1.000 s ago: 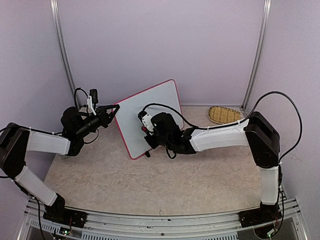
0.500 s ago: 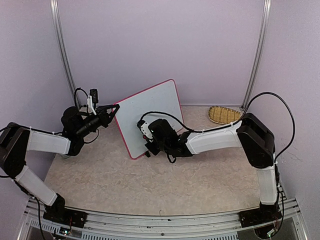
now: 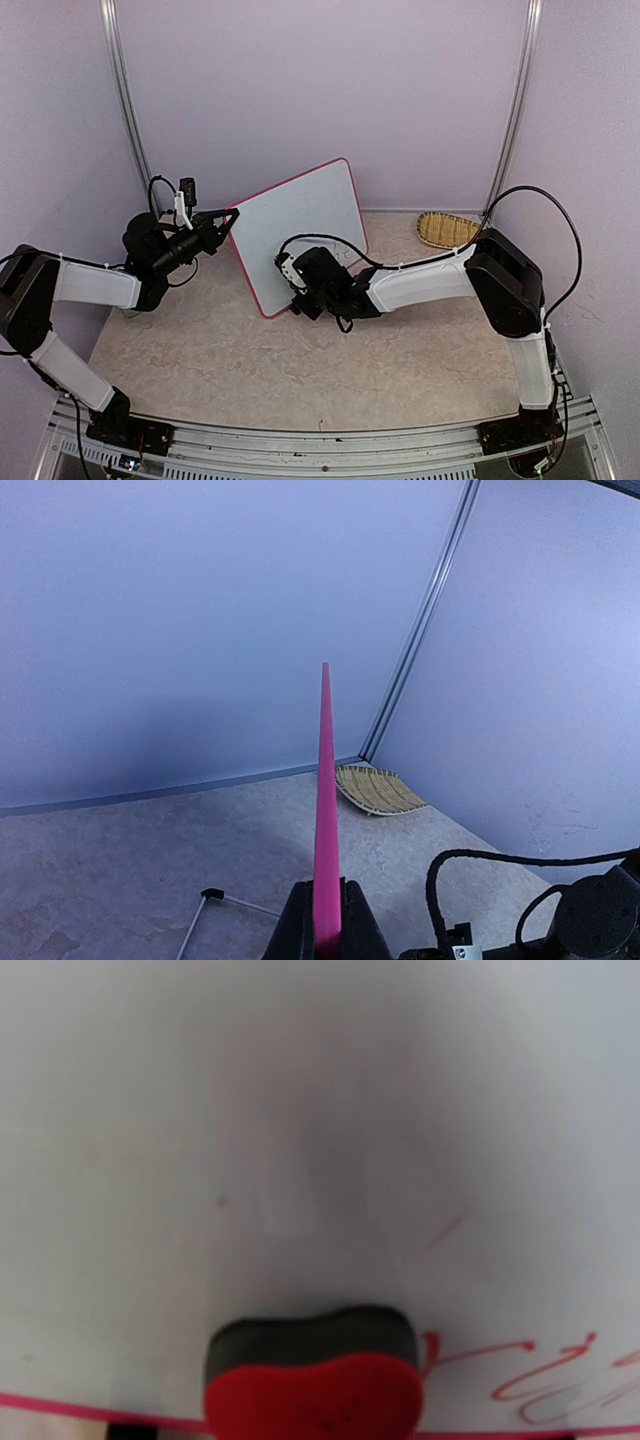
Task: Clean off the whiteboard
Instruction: Erase the whiteboard at the center of the board.
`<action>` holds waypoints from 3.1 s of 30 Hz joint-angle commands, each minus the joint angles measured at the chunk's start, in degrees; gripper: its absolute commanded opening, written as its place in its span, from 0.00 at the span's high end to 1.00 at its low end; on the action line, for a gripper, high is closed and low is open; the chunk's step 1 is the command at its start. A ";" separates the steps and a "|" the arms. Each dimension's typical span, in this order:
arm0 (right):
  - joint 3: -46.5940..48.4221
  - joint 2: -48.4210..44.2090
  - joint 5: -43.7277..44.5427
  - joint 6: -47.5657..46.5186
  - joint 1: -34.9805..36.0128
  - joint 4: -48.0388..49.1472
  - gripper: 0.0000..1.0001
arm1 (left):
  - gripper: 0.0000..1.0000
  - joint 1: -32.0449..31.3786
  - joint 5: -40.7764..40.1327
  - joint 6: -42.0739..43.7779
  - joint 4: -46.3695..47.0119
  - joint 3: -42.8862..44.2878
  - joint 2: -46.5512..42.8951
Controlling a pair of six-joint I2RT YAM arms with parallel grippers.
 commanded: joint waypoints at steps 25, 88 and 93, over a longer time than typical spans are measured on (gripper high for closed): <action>3.22 0.59 -2.88 0.15 -1.52 -3.80 0.85 | 1.00 -1.37 4.63 1.14 -7.10 -0.63 2.35; 13.85 -1.27 -2.57 2.41 -2.94 -13.33 0.85 | 1.00 -1.52 4.59 1.23 -7.10 -0.63 2.19; 15.73 -1.69 -2.57 1.99 -3.35 -13.18 0.85 | 1.00 -1.54 4.67 1.23 -7.15 -0.55 2.26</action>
